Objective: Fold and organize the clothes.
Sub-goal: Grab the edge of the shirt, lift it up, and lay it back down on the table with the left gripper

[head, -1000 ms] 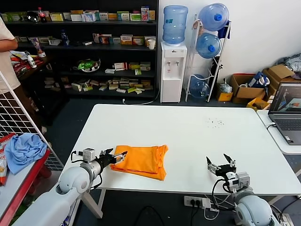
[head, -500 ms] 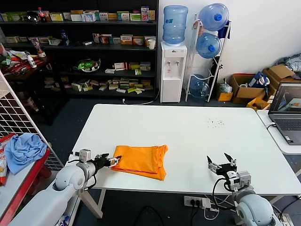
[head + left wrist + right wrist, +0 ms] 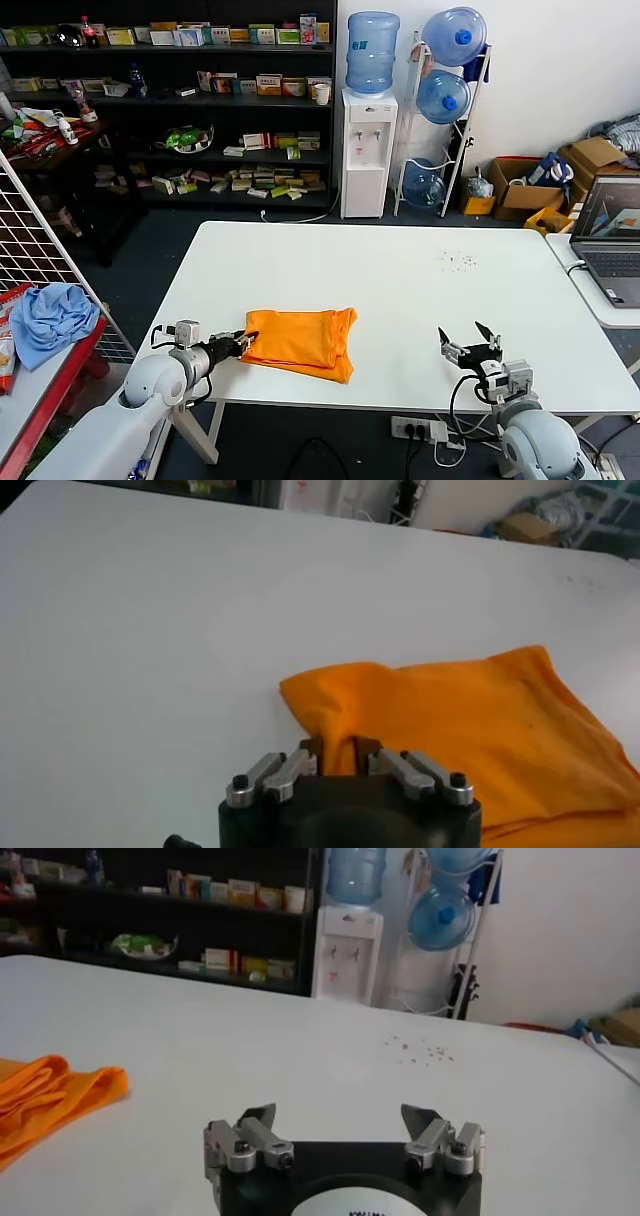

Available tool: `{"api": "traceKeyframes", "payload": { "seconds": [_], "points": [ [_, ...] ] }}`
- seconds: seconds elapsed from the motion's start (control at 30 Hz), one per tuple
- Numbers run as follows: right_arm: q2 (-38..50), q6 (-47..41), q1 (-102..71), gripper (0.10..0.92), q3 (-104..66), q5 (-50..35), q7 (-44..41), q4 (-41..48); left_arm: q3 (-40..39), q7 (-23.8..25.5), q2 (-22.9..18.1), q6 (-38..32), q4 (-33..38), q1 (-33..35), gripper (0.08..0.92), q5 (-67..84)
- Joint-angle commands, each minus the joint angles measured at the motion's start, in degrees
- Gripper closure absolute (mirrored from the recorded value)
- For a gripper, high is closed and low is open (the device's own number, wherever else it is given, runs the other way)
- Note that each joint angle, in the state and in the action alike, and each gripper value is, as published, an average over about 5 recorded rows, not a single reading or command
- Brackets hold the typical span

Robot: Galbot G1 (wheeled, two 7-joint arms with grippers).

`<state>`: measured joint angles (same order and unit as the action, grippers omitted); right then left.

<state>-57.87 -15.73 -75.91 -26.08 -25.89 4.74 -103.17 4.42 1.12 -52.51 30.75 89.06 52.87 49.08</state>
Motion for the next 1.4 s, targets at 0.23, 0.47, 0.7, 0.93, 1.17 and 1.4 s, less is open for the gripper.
{"api": "traceKeyframes", "payload": {
  "seconds": [0.23, 0.47, 0.7, 0.93, 1.17, 1.4],
  "points": [
    [0.0, -0.2, 0.4, 0.203, 0.5, -0.2, 0.3, -0.5, 1.4, -2.6, 2.3, -2.2, 2.0, 0.6, 0.843, -0.2],
    [-0.2, -0.4, 1.8, 0.203, 2.3, 0.5, 1.4, -0.6, 3.1, -3.2, 10.3, -1.8, 2.1, 1.2, 0.846, -2.0],
    [-1.1, -0.2, 2.3, 0.203, 4.7, 1.5, 1.5, -1.1, 4.7, -2.6, 18.3, -2.3, -2.1, 0.5, 0.846, -6.7],
    [-1.3, -0.3, 4.2, 0.203, 7.0, 1.6, 1.7, -1.3, 6.3, -3.1, 23.2, -4.8, -5.7, -0.8, 0.846, -15.8],
    [-1.7, -0.2, 5.6, 0.203, 8.7, 1.5, 1.7, -0.9, 7.8, -2.8, 27.9, -7.3, -7.1, -2.1, 0.846, -21.9],
    [-2.1, -0.1, 6.2, 0.203, 9.3, 1.5, 1.7, -0.4, 6.0, -2.3, 32.3, -8.4, -7.6, -5.5, 0.846, -22.6]
  ]
}}
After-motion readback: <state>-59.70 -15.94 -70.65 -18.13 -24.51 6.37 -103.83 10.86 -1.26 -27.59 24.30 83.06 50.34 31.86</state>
